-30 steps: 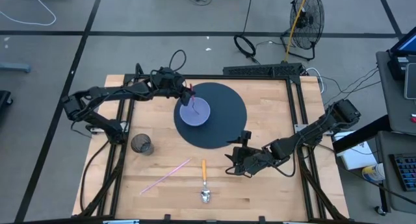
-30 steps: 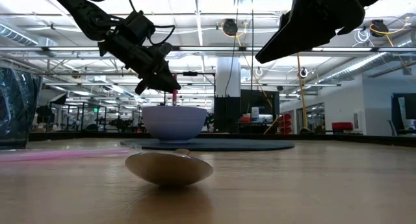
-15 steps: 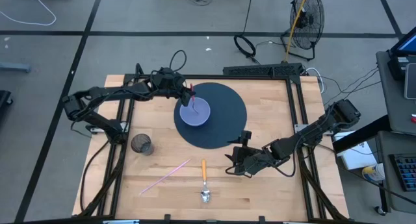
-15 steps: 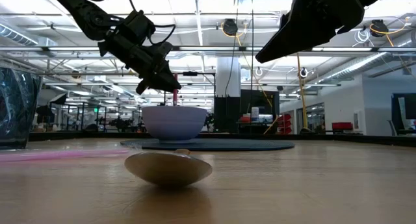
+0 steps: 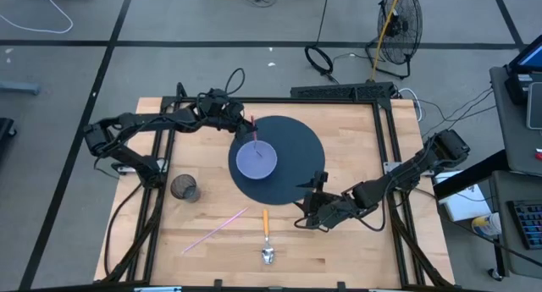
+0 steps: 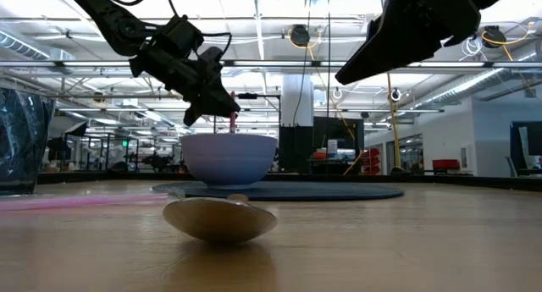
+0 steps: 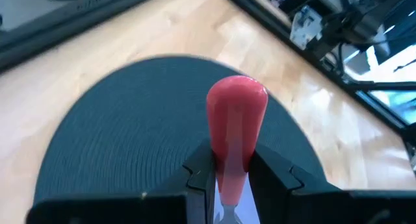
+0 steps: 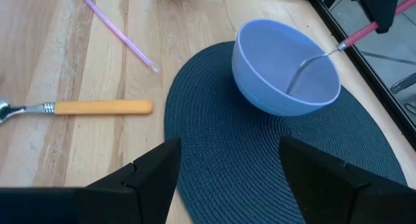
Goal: Pick & Place Utensil
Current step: Put the pink fork into the purple bowl on the mat
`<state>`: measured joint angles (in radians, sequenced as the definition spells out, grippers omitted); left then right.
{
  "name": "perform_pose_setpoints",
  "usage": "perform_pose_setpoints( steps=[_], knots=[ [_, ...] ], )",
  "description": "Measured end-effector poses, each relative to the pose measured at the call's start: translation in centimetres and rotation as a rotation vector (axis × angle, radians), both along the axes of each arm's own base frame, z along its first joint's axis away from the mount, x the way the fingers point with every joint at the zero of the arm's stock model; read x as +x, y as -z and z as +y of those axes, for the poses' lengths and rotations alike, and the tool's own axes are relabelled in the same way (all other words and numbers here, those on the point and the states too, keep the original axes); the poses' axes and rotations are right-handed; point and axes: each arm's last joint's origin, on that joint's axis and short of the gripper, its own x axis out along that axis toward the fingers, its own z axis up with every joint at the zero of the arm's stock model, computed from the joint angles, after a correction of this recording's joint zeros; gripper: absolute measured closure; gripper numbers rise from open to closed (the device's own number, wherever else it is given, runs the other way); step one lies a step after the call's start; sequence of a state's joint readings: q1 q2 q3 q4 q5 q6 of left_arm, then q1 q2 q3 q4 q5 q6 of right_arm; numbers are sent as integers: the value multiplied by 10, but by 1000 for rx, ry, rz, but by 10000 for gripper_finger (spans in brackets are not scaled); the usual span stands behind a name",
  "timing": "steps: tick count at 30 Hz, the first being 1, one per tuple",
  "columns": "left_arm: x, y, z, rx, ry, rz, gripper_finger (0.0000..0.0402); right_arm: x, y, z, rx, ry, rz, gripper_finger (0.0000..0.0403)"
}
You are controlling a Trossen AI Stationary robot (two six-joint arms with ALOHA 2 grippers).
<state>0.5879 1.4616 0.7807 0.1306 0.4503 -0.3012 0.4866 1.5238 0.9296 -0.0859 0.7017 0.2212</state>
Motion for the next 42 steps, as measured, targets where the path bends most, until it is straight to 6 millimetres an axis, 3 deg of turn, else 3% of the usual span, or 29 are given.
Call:
perform_pose_setpoints(
  steps=[18,29,42],
  knots=[
    [-3,-6,3,-95,183,-101,333,-2,5,-1,-3,3,8,149],
    [7,26,9,-139,189,-23,333,-2,5,-2,-5,5,8,149],
    [9,38,20,-143,181,-37,333,-2,5,-2,-6,6,8,149]
  ],
)
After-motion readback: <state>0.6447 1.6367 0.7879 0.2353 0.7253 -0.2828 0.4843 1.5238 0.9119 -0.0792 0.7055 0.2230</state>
